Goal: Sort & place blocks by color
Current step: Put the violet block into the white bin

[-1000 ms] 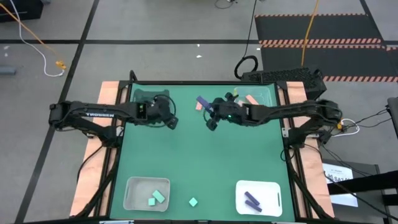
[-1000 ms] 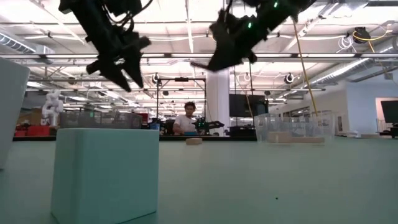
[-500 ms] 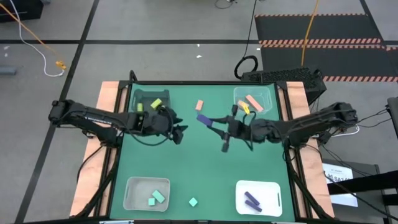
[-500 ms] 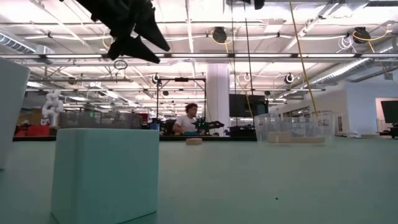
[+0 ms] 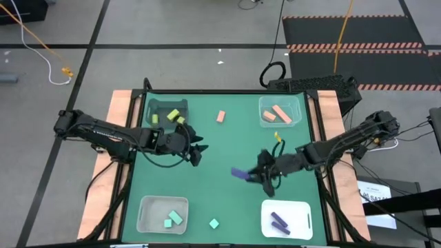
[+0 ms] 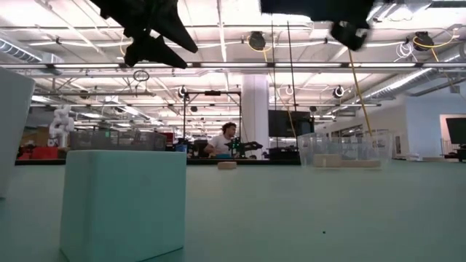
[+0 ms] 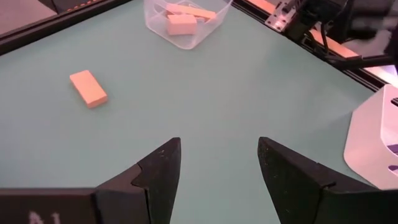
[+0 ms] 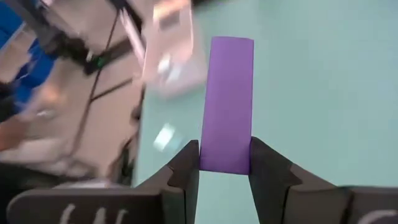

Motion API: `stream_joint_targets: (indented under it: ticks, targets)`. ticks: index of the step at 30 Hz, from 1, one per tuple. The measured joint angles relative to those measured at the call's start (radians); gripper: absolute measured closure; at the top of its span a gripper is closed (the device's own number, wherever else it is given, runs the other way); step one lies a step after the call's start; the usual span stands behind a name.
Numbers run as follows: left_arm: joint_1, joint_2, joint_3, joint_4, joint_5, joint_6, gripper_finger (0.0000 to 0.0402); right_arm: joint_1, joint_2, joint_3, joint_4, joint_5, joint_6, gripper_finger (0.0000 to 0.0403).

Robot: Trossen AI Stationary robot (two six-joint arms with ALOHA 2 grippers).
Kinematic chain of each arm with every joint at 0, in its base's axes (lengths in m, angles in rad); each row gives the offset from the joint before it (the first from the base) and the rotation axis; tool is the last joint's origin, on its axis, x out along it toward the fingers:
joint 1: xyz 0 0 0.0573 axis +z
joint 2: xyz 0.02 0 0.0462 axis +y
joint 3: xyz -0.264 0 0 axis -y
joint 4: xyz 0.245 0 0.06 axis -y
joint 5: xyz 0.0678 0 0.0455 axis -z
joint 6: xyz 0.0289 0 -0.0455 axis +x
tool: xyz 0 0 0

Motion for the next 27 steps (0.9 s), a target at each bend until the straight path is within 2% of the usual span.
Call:
stream_joint_targets:
  ticks: [7, 12, 18, 23, 27]
  targets:
    - [0.001, 0.007, 0.0, 0.006, 0.0, -0.016, 0.0188, 0.163, 0.0, 0.0, -0.249, -0.171, 0.476, 0.0311]
    - [0.001, 0.015, 0.0, 0.007, 0.0, -0.017, 0.0188, 0.281, 0.0, 0.0, -0.35, -0.243, 0.689, 0.0311]
    - [0.003, 0.04, 0.002, 0.016, -0.001, -0.036, 0.0188, 0.378, 0.003, 0.0, -0.366, -0.364, 0.81, 0.0311]
    - [0.004, 0.062, 0.002, 0.025, -0.001, -0.06, 0.0188, 0.401, 0.003, -0.004, -0.377, -0.362, 0.853, 0.0305]
    - [0.004, 0.067, -0.001, 0.033, 0.001, -0.068, 0.0188, 0.401, 0.003, -0.024, -0.375, -0.363, 0.854, 0.0267]
